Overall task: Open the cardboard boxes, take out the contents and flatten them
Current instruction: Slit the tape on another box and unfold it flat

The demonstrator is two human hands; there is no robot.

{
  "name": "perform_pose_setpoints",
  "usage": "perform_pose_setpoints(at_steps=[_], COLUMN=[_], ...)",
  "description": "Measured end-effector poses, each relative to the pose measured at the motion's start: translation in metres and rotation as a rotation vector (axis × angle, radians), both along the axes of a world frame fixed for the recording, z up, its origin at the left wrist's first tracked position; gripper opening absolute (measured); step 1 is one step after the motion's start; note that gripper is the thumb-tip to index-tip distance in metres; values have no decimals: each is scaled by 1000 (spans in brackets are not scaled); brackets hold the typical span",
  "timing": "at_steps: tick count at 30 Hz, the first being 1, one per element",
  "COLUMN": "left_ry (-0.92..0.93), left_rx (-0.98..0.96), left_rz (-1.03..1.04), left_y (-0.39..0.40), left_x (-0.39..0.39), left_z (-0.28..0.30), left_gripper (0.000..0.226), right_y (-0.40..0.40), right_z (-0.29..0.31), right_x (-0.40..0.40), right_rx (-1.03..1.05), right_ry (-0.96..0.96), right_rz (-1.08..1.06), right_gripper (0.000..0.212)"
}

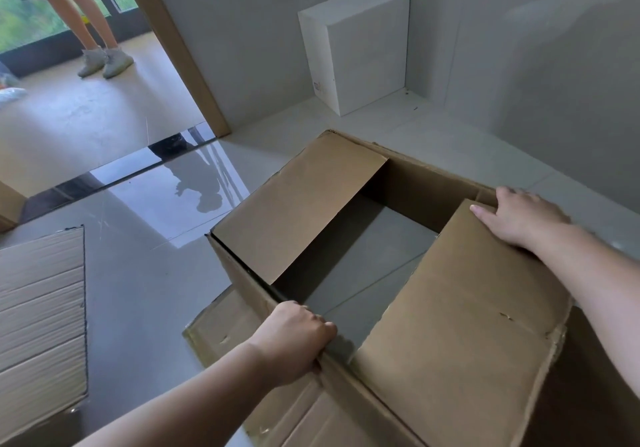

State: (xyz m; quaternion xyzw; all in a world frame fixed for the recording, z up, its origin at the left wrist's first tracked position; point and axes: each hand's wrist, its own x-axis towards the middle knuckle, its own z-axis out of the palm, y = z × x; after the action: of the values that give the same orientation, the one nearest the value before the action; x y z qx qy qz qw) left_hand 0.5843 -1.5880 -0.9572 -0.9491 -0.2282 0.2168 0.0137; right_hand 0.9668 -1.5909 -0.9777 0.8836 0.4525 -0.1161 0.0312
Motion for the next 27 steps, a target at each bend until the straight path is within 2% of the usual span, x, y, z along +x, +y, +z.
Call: perform_pose_setpoints(at_steps=[5, 8, 10, 12, 15, 19, 22, 24, 27], left_ry=[92, 134, 139, 138, 14, -141, -74, 16, 38], left_rx=[-85, -209, -263, -348, -457, -297, -272, -307, -302], left_rz=[-33, -32, -23, 62, 206, 227, 254, 287, 382], left_y=[5, 12, 13, 12, 15, 25, 29, 28, 36], left_x=[1, -4, -6, -5, -2, 2, 11, 21, 31], left_z=[4, 12, 20, 33, 53, 59, 47, 37, 20], left_gripper=[47, 65, 72, 78, 61, 36, 35, 38, 43], right_y=[-1, -2, -6, -9, -15, -32, -48, -61, -80], right_z=[10, 15, 20, 31, 53, 103, 141, 159, 176], right_x=[-31, -75, -108, -132, -141, -134, -128, -123, -118], right_rx=[31, 118, 22, -55, 20, 143, 85, 15, -141], right_ry=[-70, -68, -36, -32, -44, -22, -3, -104, -214], right_rz=[94, 452, 690, 779, 768, 682, 528, 487, 430], right_gripper=[71, 56, 48, 54, 57, 58, 56, 49, 31])
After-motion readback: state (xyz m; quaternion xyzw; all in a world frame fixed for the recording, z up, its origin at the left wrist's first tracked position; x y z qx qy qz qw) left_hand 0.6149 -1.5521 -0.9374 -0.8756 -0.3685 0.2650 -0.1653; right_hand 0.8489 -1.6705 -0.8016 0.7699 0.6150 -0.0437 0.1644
